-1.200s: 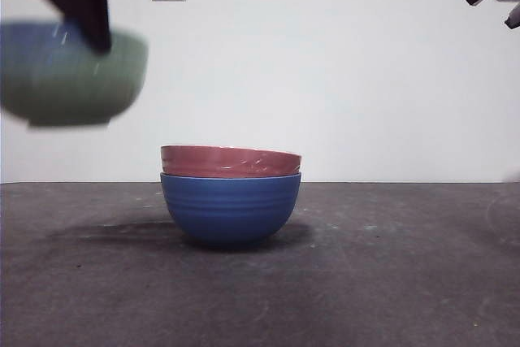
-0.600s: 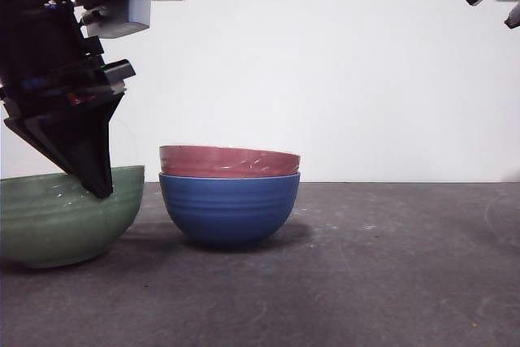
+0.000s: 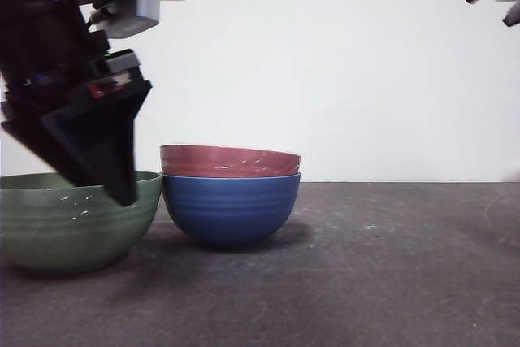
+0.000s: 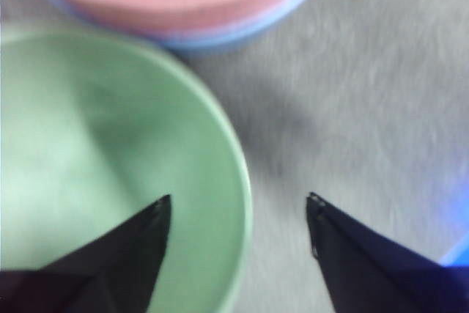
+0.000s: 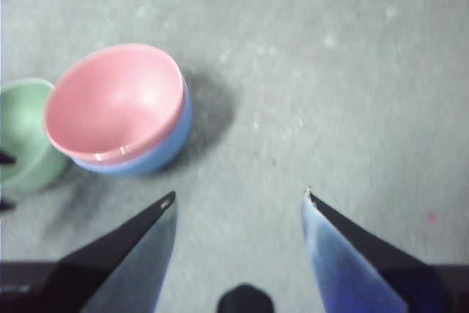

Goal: Pick up the green bowl on the top,put the green bowl on the left,pick up the red bowl in the middle,put the red bowl on the right

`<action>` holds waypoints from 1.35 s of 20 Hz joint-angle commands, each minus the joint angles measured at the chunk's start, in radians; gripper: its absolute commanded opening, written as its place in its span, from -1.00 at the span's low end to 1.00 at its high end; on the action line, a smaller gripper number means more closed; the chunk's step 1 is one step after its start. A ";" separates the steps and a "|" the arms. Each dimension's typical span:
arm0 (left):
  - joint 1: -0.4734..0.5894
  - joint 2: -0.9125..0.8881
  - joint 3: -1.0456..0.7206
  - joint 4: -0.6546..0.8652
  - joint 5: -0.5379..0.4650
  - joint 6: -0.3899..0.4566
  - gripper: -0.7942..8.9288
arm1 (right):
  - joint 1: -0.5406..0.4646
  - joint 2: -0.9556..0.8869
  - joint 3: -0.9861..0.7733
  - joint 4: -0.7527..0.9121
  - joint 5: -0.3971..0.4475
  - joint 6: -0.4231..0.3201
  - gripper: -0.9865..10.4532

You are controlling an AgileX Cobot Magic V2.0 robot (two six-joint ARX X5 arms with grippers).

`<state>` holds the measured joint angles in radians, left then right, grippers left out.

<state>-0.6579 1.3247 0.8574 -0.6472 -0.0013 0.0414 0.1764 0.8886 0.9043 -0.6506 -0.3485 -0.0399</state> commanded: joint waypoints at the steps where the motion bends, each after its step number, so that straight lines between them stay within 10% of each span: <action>1: 0.007 -0.043 0.047 -0.086 -0.009 -0.023 -0.18 | 0.035 0.002 0.003 0.067 -0.079 0.008 -0.34; 12: 0.125 -0.504 0.152 -0.343 -0.063 -0.068 -0.18 | 0.387 0.405 0.357 -0.015 -0.082 -0.118 -0.34; 18: 0.293 -0.605 0.152 -0.488 -0.238 -0.037 -0.18 | 0.522 0.625 0.544 -0.123 0.064 -0.212 -0.34; 27: 0.348 -0.645 0.151 -0.532 -0.095 -0.043 -0.19 | 0.627 0.920 0.622 -0.135 0.141 -0.292 -0.34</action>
<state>-0.3138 0.6834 1.0100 -1.1870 -0.1028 -0.0078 0.8040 1.8011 1.5269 -0.7879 -0.2089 -0.3168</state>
